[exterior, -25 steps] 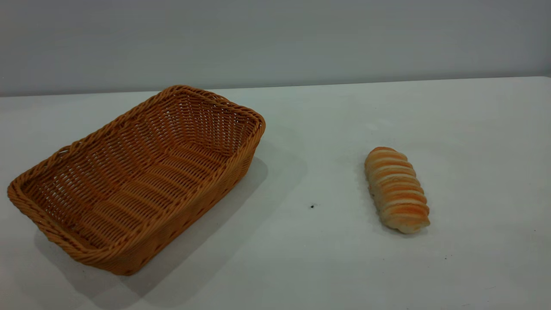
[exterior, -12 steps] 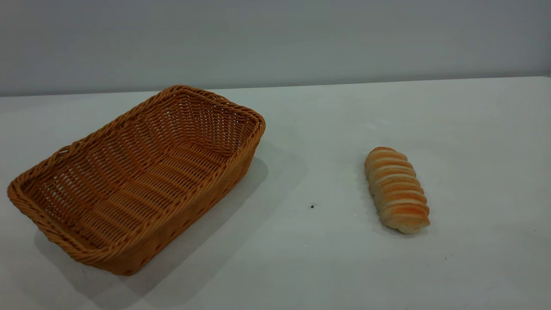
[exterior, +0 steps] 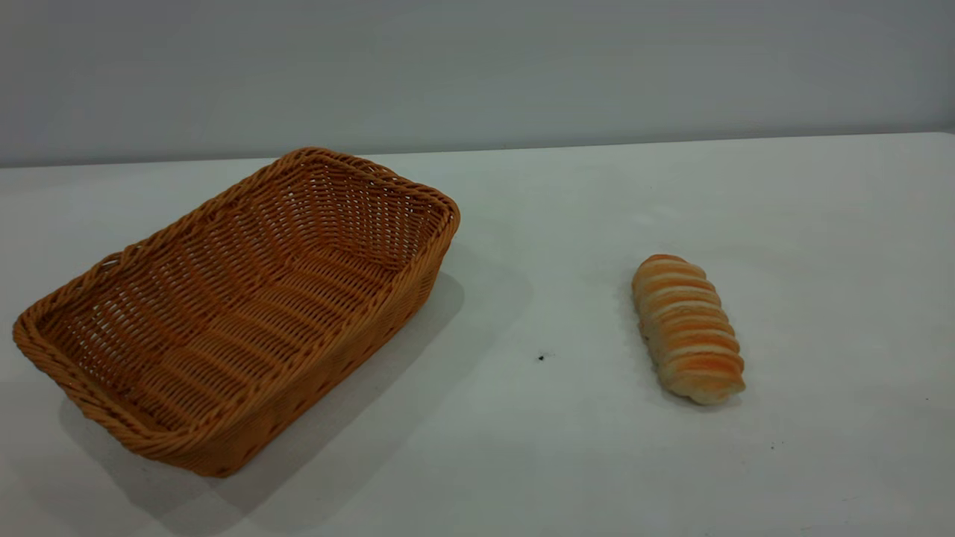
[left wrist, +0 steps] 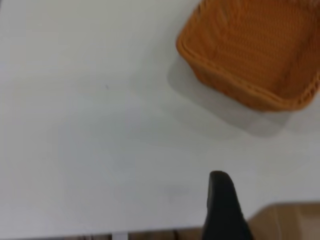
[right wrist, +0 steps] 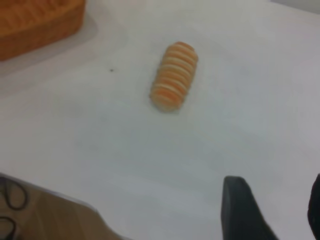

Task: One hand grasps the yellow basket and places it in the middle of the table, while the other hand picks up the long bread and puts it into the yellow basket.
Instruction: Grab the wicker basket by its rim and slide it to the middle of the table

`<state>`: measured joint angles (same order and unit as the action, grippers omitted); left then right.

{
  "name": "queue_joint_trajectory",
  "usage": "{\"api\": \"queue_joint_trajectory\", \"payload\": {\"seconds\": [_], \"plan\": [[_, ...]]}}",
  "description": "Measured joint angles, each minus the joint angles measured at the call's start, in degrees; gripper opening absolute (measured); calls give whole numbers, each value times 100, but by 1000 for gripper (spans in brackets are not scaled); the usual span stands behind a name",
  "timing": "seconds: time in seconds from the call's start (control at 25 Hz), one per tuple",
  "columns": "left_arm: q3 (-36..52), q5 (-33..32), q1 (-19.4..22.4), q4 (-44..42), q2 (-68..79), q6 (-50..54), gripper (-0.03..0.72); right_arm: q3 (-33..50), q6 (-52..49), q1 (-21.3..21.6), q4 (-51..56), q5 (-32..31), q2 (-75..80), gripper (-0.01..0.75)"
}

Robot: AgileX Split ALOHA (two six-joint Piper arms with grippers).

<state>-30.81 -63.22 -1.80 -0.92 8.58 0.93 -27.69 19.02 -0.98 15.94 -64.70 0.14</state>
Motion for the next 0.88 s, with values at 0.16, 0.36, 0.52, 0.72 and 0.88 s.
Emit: {"api": "queue_joint_trajectory", "payload": {"seconds": [0.16,0.36,0.52,0.72,0.88], "plan": [[-175,160,0,31,1058,0,530,-18,260,0,352,403,548,370],[-499,466,0,205,2510,0,530,-42,814,0,825,1013,1274,370],[-790,745,0,420,3589,0,530,-42,1300,0,1259,1460,1891,370],[-893,1360,0,679,4545,6,530,-42,2054,0,2012,1951,2666,370],[-899,1676,0,966,4922,25,530,-59,2646,0,2527,2168,3300,370]]}}
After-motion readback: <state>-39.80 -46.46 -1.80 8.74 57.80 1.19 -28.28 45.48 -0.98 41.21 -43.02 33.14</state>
